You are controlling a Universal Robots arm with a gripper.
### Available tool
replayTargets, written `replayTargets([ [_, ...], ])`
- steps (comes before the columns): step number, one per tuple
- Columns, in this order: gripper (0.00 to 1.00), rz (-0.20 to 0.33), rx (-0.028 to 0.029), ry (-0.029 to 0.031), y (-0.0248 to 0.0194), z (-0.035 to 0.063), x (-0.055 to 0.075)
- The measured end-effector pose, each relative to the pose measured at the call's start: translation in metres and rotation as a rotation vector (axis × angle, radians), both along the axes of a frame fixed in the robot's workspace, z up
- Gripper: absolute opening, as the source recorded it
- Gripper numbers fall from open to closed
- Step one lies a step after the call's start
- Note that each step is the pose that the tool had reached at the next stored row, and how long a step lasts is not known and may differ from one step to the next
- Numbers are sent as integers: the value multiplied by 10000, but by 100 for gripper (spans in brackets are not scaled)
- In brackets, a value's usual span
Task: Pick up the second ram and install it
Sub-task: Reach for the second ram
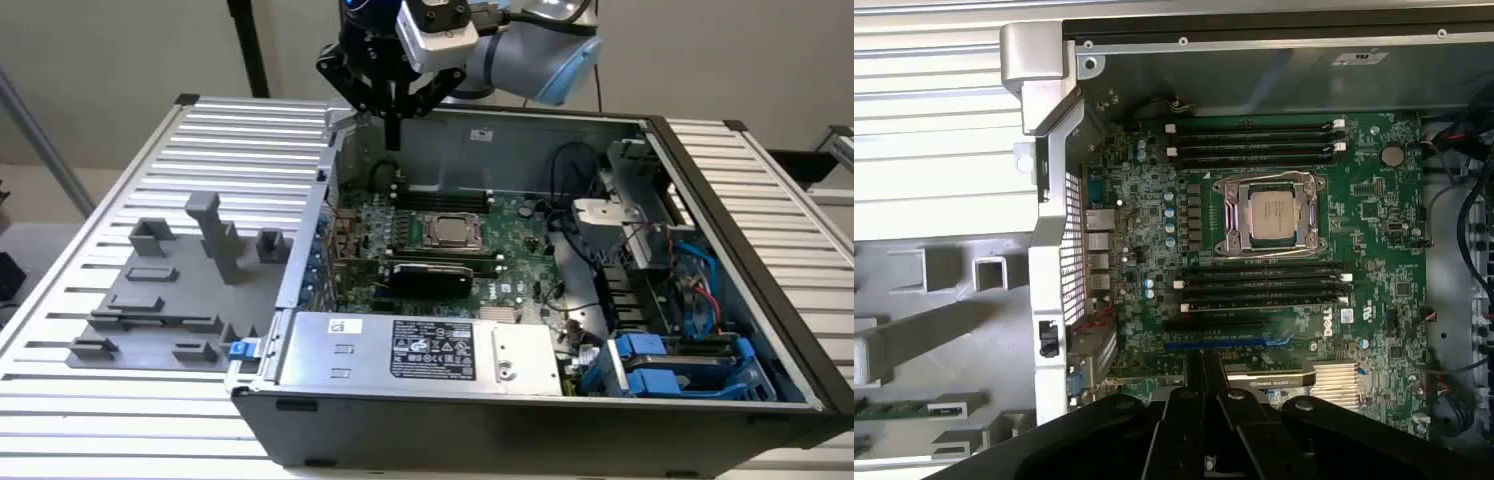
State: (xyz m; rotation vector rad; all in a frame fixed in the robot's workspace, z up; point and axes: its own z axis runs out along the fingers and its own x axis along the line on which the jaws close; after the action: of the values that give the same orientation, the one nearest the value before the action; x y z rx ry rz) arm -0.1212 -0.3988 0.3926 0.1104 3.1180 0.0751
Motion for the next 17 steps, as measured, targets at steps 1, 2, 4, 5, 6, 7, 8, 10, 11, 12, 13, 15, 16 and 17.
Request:
replayTargets([
  [1, 0, 0, 0, 0, 0, 0, 0],
  [2, 0, 0, -1, 0, 0, 0, 0],
  [4, 0, 0, 0, 0, 0, 0, 0],
  [5, 0, 0, -1, 1, 0, 1, 0],
  [6, 0, -1, -2, 1, -1, 1, 0],
  [7, 0, -1, -3, 1, -4, 1, -2],
  [8, 0, 0, -3, 3, -13, 2, -5],
  [10, 0, 0, -1, 0, -57, 0, -29],
  [11, 0, -3, -1, 0, -86, 0, -58],
  [12, 0, -1, -1, -1, -115, 0, -89],
  [13, 0, 1, -2, -1, -141, 0, -126],
  [15, 0, 0, 0, -2, -191, 0, -201],
  [16, 0, -1, -1, -2, -214, 0, -238],
  [17, 0, 0, -1, -2, -235, 0, -279],
])
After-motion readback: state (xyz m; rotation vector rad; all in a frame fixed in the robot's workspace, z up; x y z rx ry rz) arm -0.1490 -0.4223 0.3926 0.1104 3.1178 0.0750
